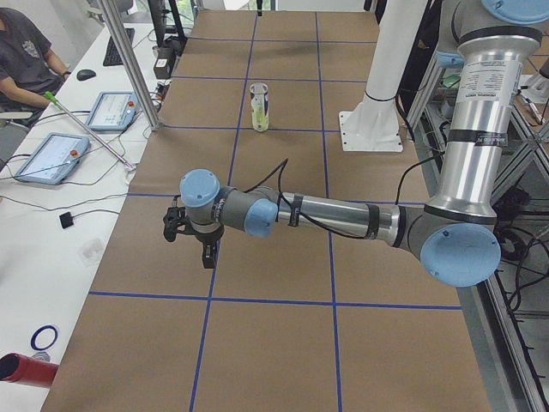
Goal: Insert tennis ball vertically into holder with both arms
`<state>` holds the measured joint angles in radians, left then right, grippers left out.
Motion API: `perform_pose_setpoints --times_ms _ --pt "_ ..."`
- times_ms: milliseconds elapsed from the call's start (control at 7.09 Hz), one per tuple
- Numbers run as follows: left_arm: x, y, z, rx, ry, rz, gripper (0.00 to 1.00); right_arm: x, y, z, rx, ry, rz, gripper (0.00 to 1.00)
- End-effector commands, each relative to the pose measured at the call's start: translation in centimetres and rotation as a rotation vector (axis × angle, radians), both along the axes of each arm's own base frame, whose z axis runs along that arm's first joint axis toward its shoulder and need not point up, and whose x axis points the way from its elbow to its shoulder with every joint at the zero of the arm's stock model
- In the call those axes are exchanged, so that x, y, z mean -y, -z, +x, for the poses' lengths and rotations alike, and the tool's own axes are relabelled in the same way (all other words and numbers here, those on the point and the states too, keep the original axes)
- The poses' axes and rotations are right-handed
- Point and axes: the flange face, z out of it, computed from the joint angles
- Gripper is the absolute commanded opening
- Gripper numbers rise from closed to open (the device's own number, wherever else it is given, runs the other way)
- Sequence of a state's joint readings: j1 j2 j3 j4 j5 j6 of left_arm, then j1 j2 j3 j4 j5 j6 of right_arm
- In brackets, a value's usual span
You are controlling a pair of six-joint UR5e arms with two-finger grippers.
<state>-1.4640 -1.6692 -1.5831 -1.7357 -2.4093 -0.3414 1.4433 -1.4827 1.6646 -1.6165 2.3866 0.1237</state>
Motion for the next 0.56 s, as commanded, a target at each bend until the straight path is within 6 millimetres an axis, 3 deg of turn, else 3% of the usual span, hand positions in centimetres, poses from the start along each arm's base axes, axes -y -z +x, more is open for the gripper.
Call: perform_pose_setpoints --times_ms 0,423 --pt "-1.16 -1.05 -0.11 0.004 0.002 -0.019 1.0 -0.15 -0.22 0.04 -0.002 0.001 -0.002 1.0" --pt "-0.97 -0.82 0.07 0.004 0.0 -0.019 1.0 -0.71 -0.95 0.11 -0.004 0.001 -0.016 1.0"
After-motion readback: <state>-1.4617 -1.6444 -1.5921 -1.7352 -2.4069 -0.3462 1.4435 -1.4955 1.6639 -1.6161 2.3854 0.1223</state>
